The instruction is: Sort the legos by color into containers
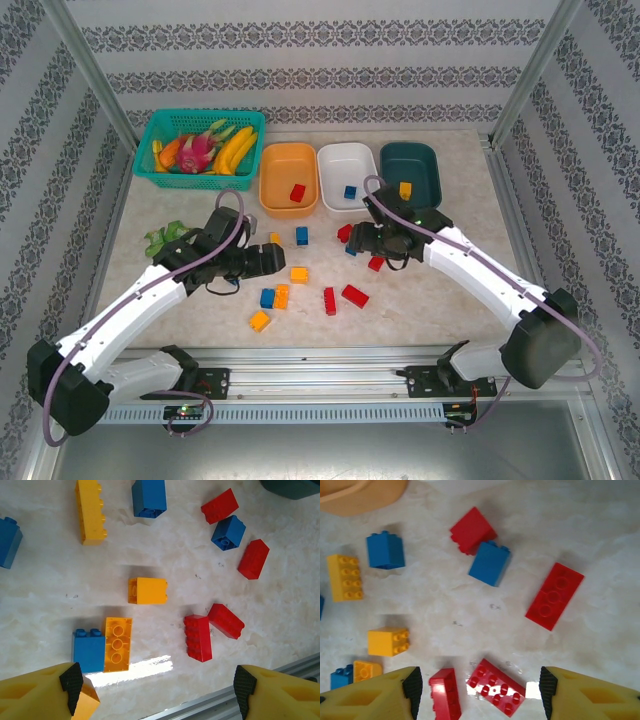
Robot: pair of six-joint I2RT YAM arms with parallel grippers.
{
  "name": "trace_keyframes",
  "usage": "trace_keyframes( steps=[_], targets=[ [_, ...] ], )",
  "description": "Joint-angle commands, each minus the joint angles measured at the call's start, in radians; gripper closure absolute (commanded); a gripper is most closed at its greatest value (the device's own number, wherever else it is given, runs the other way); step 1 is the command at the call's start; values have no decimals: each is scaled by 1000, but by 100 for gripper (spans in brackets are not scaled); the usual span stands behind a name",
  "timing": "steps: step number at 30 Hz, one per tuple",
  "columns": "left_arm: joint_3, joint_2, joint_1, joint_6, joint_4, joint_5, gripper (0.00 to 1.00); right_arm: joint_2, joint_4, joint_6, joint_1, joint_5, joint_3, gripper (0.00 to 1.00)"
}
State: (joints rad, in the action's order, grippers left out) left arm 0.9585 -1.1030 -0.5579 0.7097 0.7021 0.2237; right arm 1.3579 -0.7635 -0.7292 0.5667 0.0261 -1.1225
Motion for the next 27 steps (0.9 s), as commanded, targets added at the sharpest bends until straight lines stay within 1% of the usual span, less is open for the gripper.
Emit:
trace_keyframes(
  steps=[1, 2, 6, 10, 16, 20, 24, 25, 27],
  targets=[
    [8, -14, -33, 11, -48, -29, 18, -11, 12, -61, -74, -22, 86, 33],
    [10, -22, -43, 7, -65, -25, 18, -3, 34, -74, -108, -59, 116, 33],
    [23, -69, -97, -14, -129, -8, 18, 58, 98, -85, -169, -98, 156, 28],
    [41, -119, -131, -8, -162, -10, 18, 162, 146, -69, -185, -125, 125, 27],
    [60, -139, -145, 6, -179, -28, 18, 285, 145, -66, -190, -121, 83, 27],
    [63, -134, -145, 10, -176, -38, 18, 334, 176, -68, -202, -113, 87, 33],
    [61, -124, -146, 12, -168, -45, 18, 396, 178, -43, -204, -112, 52, 38],
    [61, -122, -146, 13, -167, -46, 18, 412, 174, -37, -205, -110, 43, 41],
    [59, -118, -146, 15, -161, -53, 18, 432, 163, -32, -206, -104, 35, 52]
  ],
)
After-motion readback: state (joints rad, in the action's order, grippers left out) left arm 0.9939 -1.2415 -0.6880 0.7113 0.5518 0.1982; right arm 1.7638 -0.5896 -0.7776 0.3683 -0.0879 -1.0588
